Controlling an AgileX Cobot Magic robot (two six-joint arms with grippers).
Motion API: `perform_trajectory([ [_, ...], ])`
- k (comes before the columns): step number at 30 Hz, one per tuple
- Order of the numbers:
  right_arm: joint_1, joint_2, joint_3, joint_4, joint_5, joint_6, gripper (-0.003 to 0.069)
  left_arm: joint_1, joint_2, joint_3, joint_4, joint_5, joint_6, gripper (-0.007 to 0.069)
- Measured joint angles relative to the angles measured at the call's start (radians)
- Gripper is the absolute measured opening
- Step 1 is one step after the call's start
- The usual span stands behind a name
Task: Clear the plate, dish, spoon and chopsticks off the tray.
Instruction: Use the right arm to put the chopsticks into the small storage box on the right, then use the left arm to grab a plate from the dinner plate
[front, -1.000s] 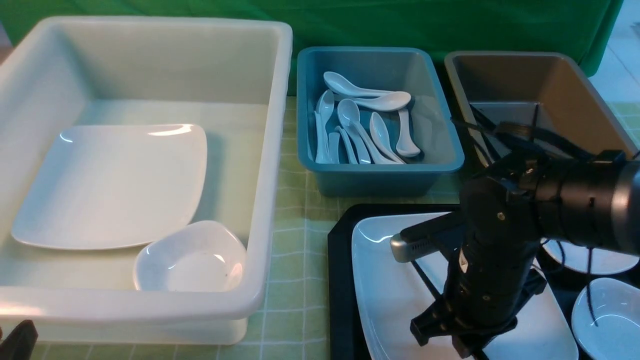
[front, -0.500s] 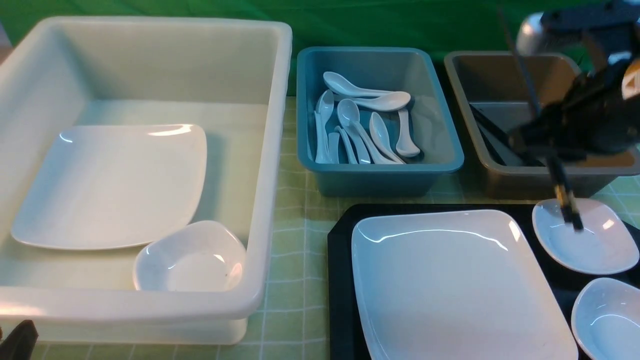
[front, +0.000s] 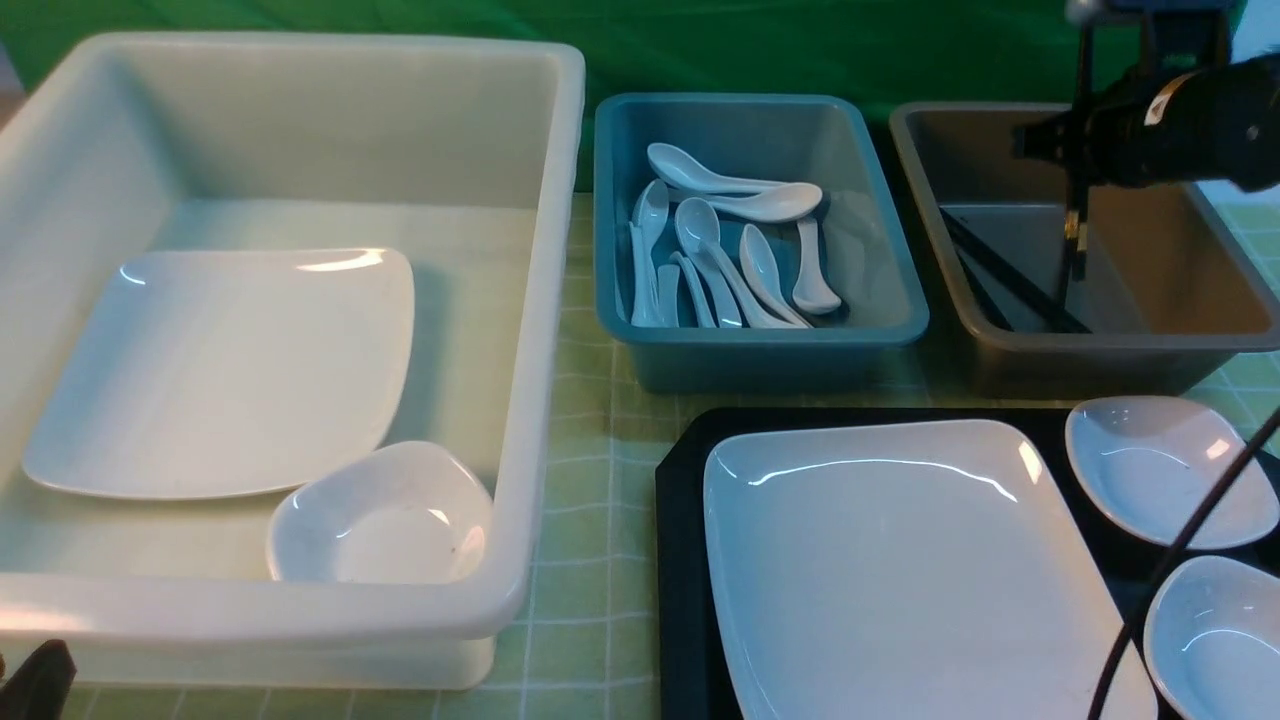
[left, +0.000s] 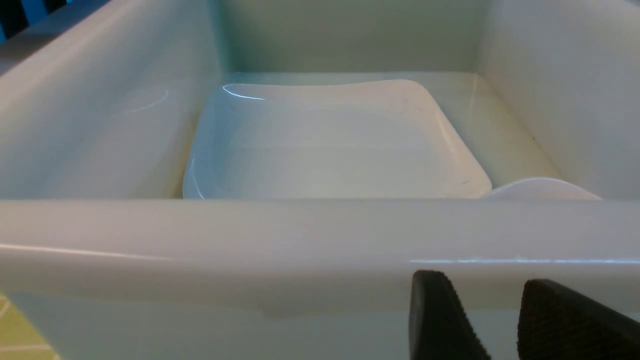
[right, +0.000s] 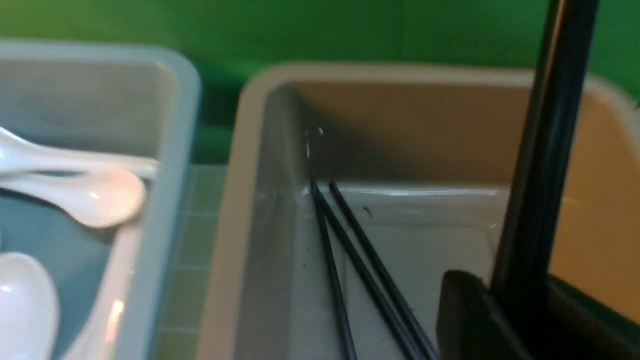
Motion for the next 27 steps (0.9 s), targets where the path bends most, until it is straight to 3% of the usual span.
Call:
perform_trajectory([
  [5,0.000,0.044,0.000,0.000,0.040,0.001,0.0301,0.000,0.000,0.000,0.000,0.000,0.000,0.0225],
  [9,0.000,0.007,-0.008,0.000,0.133,0.001,0.0321,0.000,0.000,0.000,0.000,0.000,0.000,0.0225],
  [12,0.000,-0.063,-0.030,0.000,0.266,-0.012,0.0246,0.000,0.000,0.000,0.000,0.000,0.000,0.0225],
  [14,-0.001,-0.177,-0.054,0.000,0.404,-0.064,0.0094,0.000,0.000,0.000,0.000,0.000,0.000,0.0225],
  [17,-0.001,-0.296,-0.064,0.000,0.546,-0.121,0.0022,0.000,0.000,0.000,0.000,0.000,0.000,0.0225],
  [24,0.000,-0.576,-0.066,0.000,0.912,-0.184,-0.0001,0.000,0.000,0.000,0.000,0.000,0.000,0.0225],
  [27,0.000,-0.669,-0.029,0.013,0.972,-0.187,-0.0002,0.000,0.000,0.000,0.010,0.000,0.003,0.0225],
])
